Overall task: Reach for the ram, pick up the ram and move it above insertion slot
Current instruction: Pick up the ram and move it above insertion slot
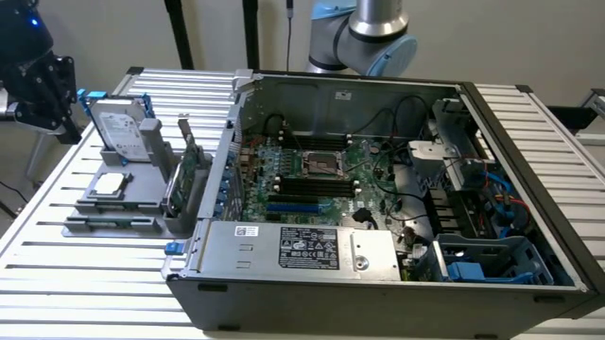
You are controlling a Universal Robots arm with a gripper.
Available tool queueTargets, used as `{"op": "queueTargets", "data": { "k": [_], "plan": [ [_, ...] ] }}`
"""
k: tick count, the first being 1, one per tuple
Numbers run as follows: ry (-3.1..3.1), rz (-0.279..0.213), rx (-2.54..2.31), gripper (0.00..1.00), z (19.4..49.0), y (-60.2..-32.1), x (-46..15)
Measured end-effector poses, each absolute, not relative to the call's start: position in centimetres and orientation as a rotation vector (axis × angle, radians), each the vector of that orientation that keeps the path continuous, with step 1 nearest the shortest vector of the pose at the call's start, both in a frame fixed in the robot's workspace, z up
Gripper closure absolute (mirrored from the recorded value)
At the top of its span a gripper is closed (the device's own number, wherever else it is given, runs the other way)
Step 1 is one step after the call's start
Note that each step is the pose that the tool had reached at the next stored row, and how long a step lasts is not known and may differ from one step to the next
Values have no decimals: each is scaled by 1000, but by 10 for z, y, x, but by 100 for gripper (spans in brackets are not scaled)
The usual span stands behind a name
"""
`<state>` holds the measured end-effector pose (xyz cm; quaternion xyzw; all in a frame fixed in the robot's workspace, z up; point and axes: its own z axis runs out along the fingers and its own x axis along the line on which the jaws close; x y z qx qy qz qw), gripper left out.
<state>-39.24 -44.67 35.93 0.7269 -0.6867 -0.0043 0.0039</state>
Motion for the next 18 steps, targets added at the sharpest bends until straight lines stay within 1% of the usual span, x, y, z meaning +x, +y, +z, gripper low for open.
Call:
{"op": "queueTargets", "data": {
  "k": [13, 14, 15, 16, 18],
  "plan": [
    [-2152, -13, 2278, 89, 359, -447, -392],
    [-2152, -13, 2278, 88, 359, -447, -392],
    [-2152, -13, 2278, 83, 359, -447, -392],
    [-2152, -13, 2278, 83, 359, -447, -392],
    [-2152, -13, 2278, 70, 359, -447, -392]
  ]
}}
